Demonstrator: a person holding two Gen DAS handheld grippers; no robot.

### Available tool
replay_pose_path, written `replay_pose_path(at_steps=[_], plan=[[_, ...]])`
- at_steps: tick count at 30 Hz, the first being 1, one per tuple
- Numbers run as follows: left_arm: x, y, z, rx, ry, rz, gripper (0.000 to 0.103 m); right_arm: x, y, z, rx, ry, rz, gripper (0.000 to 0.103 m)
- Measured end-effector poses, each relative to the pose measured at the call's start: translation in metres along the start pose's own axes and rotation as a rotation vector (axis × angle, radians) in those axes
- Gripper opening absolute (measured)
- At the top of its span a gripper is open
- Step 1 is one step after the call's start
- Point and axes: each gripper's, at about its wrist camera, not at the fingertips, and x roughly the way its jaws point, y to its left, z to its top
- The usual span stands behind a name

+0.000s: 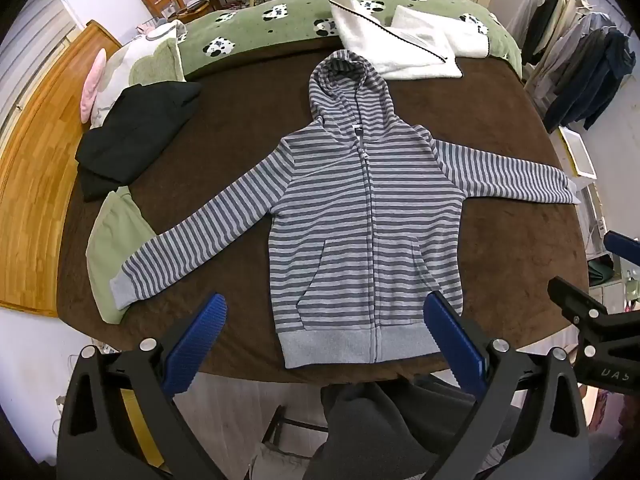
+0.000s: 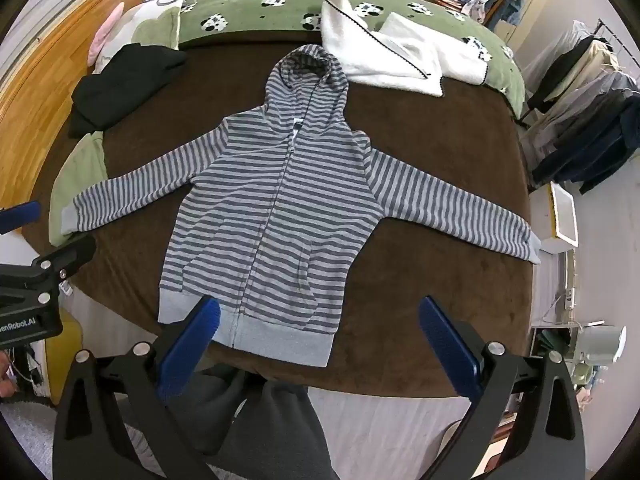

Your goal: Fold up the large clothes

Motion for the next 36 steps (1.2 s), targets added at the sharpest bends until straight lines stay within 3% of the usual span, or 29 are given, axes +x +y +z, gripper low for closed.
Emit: replay_pose_path(at_steps=[36], plan=[[0.0022, 0.0037, -0.0025, -0.009, -0.001, -0.004, 0.097, 0.0002, -0.0005, -0.0056, 0.006, -0.008, 0.003, 0.097]])
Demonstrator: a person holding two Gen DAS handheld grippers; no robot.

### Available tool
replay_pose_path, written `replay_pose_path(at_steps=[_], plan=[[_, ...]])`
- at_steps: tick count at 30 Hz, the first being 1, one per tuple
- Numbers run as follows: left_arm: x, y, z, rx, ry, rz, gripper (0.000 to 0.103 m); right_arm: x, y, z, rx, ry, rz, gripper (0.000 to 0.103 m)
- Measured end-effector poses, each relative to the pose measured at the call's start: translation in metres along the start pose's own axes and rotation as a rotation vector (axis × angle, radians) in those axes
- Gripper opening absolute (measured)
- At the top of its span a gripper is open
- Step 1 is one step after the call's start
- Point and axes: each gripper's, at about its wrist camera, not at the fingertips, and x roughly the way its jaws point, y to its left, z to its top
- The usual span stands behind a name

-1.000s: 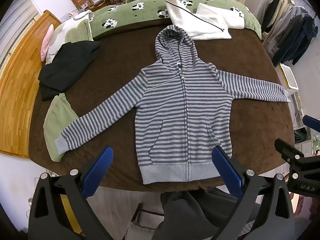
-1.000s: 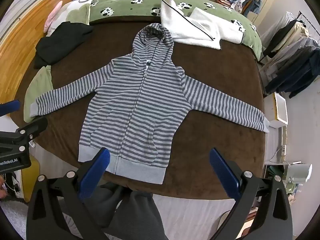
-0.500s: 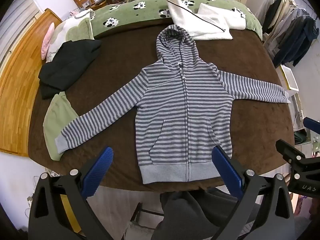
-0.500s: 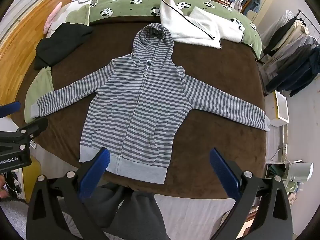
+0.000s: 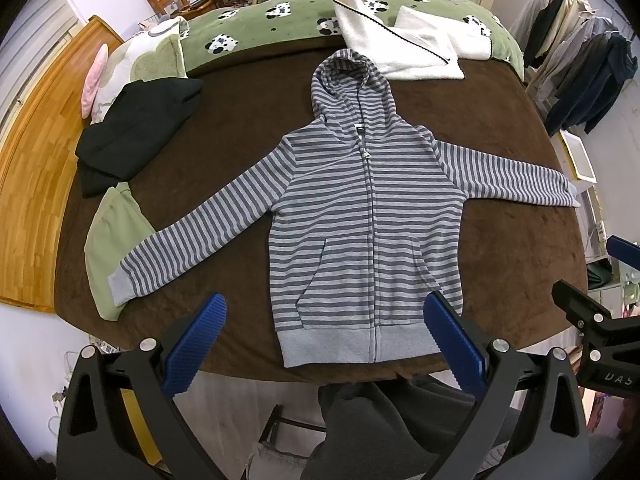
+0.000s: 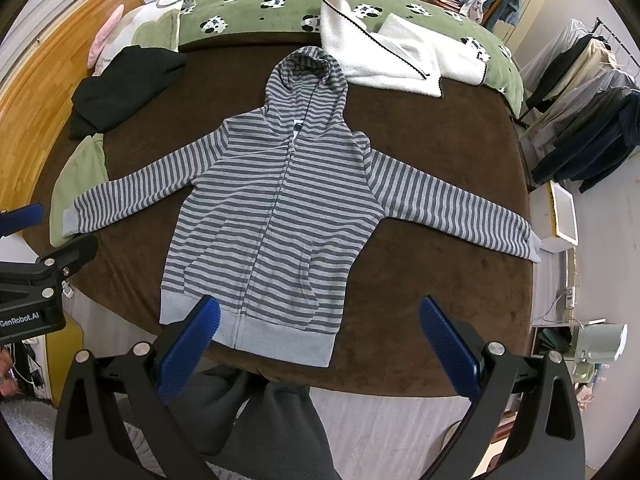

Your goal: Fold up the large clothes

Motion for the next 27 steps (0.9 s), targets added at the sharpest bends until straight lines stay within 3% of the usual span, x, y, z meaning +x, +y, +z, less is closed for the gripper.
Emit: replay_pose_path(at_steps=[27], plan=[[0.0027, -0.0029, -0.0007, 0.002, 0.001, 0.001, 0.097, -0.0015, 0.0024, -0.0011, -0.003, 0.0, -0.008, 0.097]])
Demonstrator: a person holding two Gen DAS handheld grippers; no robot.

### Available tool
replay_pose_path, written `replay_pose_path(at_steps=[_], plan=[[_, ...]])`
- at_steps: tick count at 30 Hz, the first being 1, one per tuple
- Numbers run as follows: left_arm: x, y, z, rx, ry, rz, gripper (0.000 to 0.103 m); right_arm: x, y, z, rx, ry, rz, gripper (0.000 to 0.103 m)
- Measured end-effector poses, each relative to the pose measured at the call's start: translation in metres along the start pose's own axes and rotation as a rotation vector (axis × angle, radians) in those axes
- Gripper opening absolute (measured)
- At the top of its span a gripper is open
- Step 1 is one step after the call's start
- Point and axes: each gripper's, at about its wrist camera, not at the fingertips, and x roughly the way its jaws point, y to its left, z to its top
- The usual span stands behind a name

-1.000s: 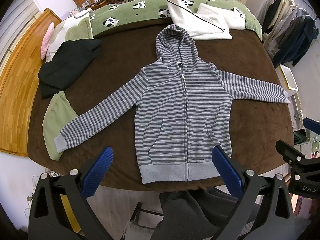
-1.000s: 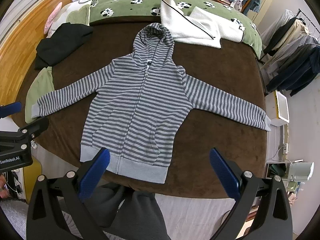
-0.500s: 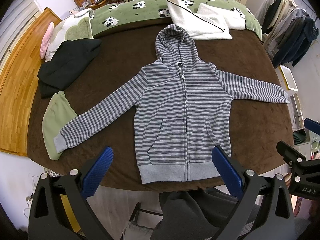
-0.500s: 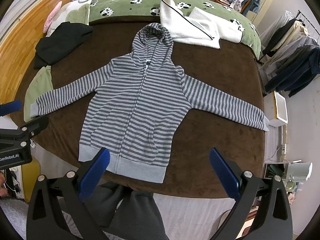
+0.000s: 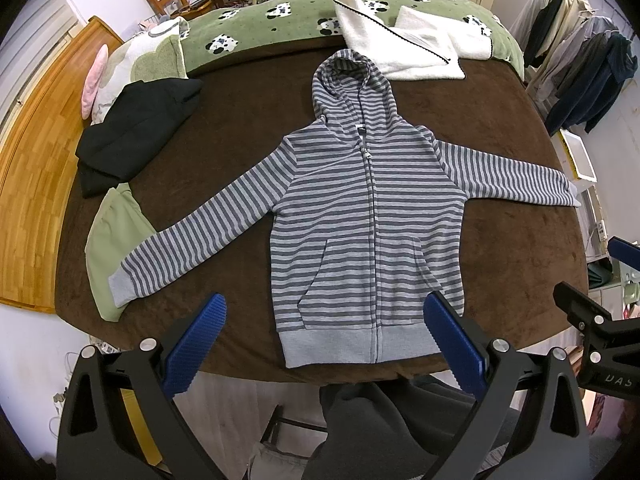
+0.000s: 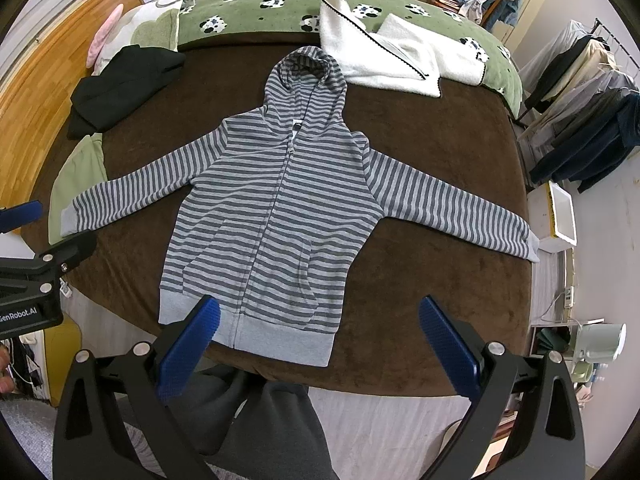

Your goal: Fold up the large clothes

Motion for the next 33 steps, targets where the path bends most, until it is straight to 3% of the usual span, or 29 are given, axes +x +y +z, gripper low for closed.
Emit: replay_pose_path(at_steps=[33], plan=[[-0.002, 0.0071, 0.002, -0.007, 0.006, 0.001, 0.097, 0.0033, -0.0006, 0.0007, 0.002, 0.008, 0.004, 0.097]])
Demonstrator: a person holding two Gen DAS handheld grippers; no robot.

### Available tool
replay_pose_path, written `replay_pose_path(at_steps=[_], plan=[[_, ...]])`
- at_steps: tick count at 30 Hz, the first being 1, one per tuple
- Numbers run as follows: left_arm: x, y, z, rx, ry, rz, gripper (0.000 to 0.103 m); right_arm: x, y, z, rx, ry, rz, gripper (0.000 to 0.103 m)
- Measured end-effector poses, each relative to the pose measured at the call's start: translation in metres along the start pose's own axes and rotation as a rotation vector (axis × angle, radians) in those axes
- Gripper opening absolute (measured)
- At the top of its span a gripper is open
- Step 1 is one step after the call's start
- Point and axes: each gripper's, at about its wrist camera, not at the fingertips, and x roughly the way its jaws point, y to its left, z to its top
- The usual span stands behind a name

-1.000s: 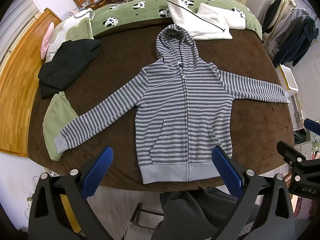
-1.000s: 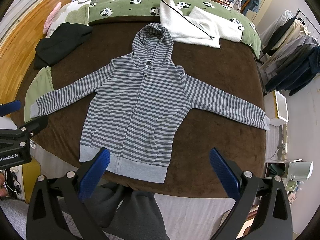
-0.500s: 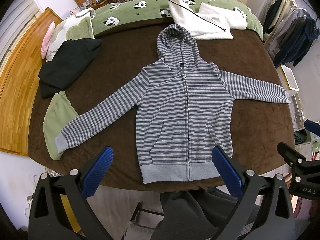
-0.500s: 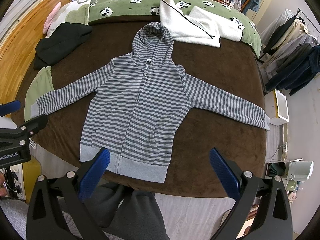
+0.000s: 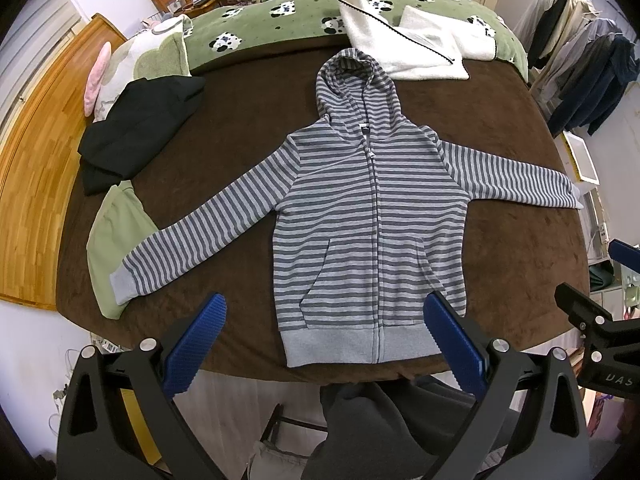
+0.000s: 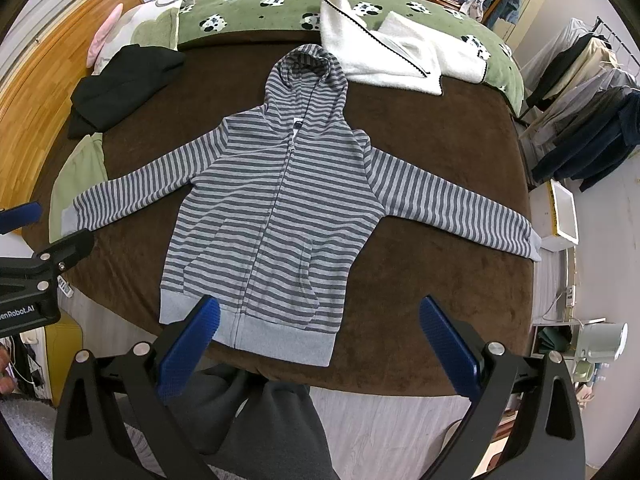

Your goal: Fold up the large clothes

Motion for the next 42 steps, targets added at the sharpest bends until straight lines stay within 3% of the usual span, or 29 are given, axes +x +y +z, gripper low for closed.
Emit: replay_pose_path(at_steps=[9, 17, 23, 28, 38, 42], plan=[[0.004, -0.014, 0.013, 0.043, 0.0, -0.02, 0.097, -0.002, -0.016, 0.002, 0.051, -0.012, -0.015, 0.097], [0.024, -0.051, 0.053, 0.135, -0.014, -0.049, 0.097, -0.005, -0.068, 0.0, 0.153, -0.038, -0.059, 0.097], [0.072, -0.095, 0.088, 0.222, 0.006, -0.088, 0.097, 0.014, -0.125, -0.004, 0.26, -0.069, -0.11, 0.097], [0.143, -0.144, 0.112, 0.277, 0.016, -0.1, 0.097, 0.057, -0.19, -0.012, 0.424, -0.082, -0.114, 0.097], [0.344, -0.25, 0.156, 0.269, 0.023, -0.136, 0.097, 0.193, -0.313, -0.043, 0.702, -0.132, -0.119, 0.097], [0.386, -0.27, 0.158, 0.278, 0.003, -0.125, 0.097, 0.231, -0.344, -0.057, 0.759, -0.158, -0.135, 0.097]])
